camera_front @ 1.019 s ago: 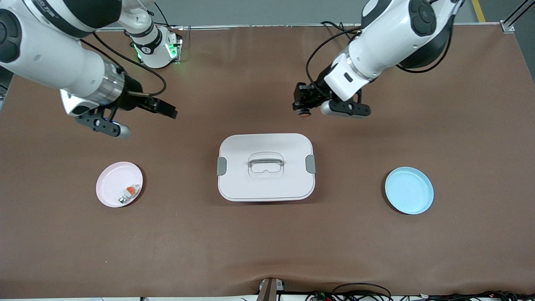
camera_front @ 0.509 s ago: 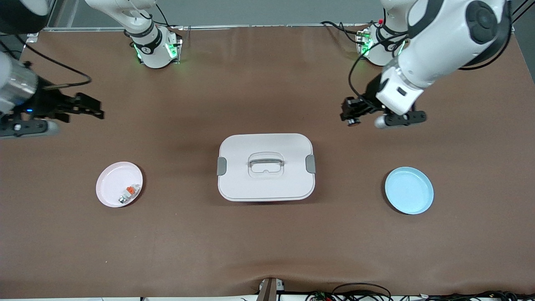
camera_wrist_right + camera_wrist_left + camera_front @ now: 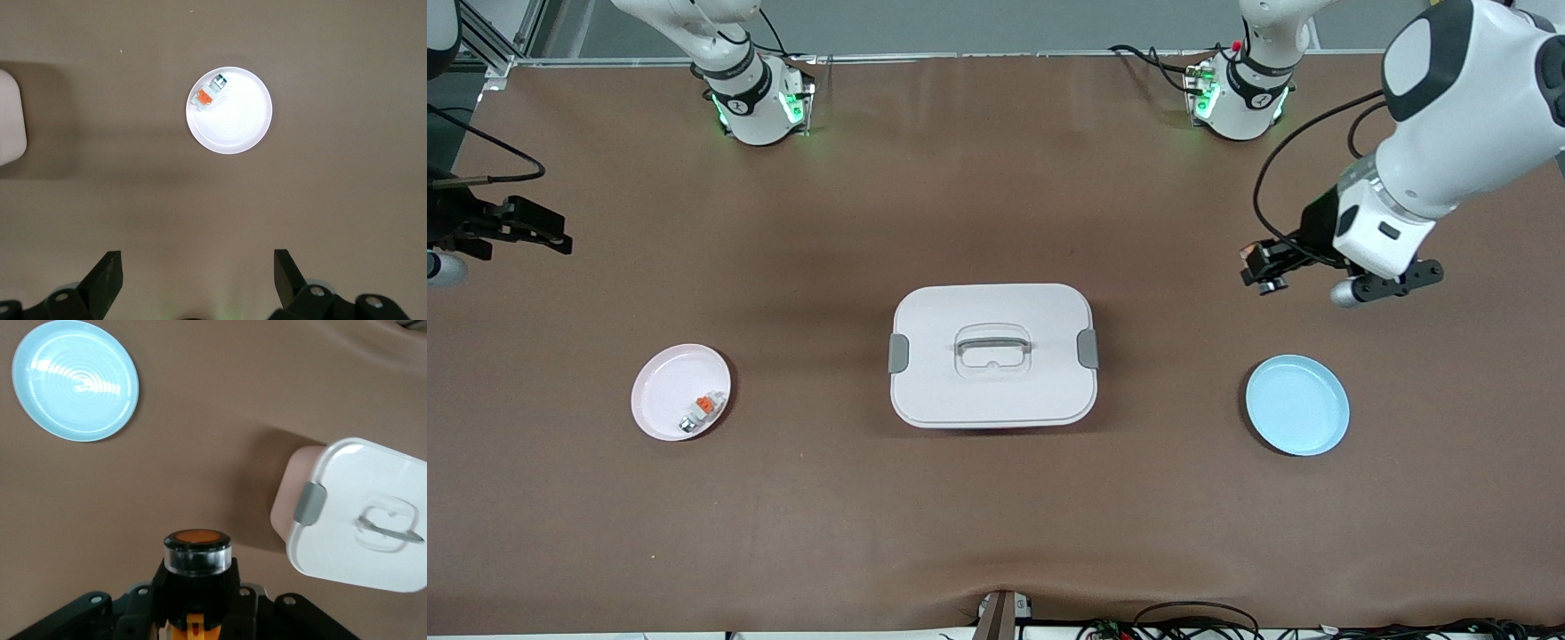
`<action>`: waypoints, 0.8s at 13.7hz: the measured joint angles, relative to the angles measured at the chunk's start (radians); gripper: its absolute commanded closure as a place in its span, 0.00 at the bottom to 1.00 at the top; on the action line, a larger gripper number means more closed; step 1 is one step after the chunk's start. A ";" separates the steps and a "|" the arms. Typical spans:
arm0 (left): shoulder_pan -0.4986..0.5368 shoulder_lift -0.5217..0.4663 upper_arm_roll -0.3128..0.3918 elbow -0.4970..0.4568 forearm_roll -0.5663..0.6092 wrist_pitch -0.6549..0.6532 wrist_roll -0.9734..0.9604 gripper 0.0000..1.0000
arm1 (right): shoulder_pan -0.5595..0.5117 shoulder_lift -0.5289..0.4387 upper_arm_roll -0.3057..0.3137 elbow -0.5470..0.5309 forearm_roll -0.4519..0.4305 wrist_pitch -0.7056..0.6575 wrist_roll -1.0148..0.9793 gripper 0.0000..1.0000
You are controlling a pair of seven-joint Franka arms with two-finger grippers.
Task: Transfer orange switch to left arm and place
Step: 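Move the switch with the left gripper over the light-blue plate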
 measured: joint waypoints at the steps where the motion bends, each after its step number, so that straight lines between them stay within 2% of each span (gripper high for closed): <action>1: 0.023 0.000 0.000 -0.004 0.002 0.000 0.000 0.97 | -0.005 0.000 0.000 0.009 -0.003 0.000 0.019 0.00; 5: 0.123 0.000 0.001 -0.014 0.004 0.000 0.004 0.97 | -0.066 0.000 -0.001 0.028 -0.004 0.000 0.031 0.00; 9: 0.245 0.008 0.003 -0.031 0.004 0.008 0.017 0.97 | -0.071 0.000 0.003 0.029 -0.004 0.000 0.034 0.00; 11: 0.283 0.015 0.004 -0.045 0.004 0.056 0.006 0.97 | -0.073 0.000 0.003 0.029 -0.003 0.003 0.037 0.00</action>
